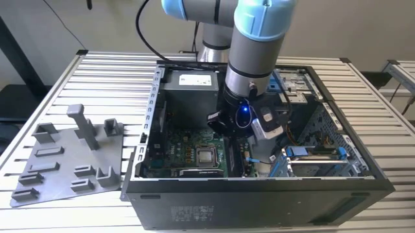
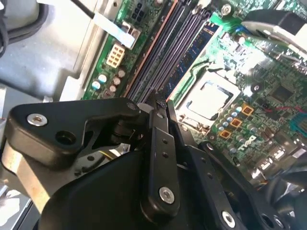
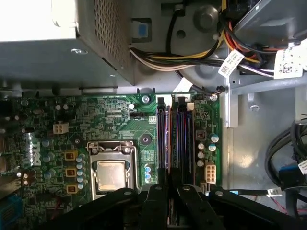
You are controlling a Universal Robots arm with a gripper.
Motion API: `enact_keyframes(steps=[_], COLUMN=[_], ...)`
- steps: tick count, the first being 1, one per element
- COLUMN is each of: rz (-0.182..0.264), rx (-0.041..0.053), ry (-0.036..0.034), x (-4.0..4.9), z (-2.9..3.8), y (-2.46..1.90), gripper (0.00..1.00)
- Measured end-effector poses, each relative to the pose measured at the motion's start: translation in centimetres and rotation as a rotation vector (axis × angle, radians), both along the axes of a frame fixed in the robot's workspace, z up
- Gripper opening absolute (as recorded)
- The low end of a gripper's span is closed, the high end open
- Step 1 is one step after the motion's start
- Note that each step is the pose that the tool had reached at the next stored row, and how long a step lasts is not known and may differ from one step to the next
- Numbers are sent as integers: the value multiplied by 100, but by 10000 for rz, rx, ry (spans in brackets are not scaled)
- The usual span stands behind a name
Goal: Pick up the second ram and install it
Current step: 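Insert the second ram into the second slot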
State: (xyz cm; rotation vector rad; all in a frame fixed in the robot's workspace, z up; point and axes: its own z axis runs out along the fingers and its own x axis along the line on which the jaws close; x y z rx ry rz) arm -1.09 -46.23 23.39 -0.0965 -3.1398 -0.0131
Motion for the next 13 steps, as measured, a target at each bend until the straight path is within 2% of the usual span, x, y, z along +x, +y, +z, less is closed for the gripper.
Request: enact_keyframes(steps=[13], rz=[-57], rx=[-1], ry=[0], x=[1], z=[-54], y=[-11], gripper=[14])
